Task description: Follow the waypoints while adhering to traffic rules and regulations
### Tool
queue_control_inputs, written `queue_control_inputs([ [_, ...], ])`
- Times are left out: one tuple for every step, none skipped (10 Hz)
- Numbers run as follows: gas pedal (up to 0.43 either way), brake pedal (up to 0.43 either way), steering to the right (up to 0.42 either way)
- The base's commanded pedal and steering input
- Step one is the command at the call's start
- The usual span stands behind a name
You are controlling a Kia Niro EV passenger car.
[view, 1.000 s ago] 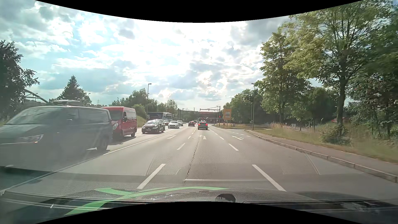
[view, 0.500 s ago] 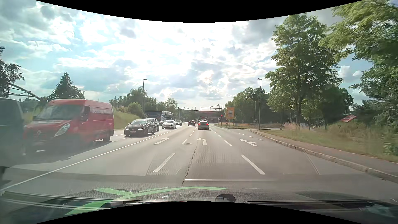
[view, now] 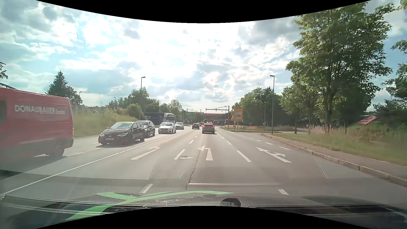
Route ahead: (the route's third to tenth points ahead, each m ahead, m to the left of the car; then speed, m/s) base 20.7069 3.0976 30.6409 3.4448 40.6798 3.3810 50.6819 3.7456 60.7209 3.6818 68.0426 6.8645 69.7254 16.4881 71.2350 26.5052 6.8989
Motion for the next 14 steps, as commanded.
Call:
queue_control_inputs([
  [0.0,0.165,-0.007],
  [0.0,0.165,-0.007],
  [0.0,0.165,-0.007],
  [0.0,0.159,-0.007],
  [0.0,0.152,-0.007],
  [0.0,0.14,-0.007],
  [0.0,0.14,-0.007],
  [0.0,0.134,-0.007],
  [0.0,0.134,-0.007],
  [0.0,0.134,-0.007],
  [0.0,0.128,-0.007],
  [0.0,0.122,-0.007],
  [0.0,0.098,-0.007],
  [0.0,0.079,-0.007],
])
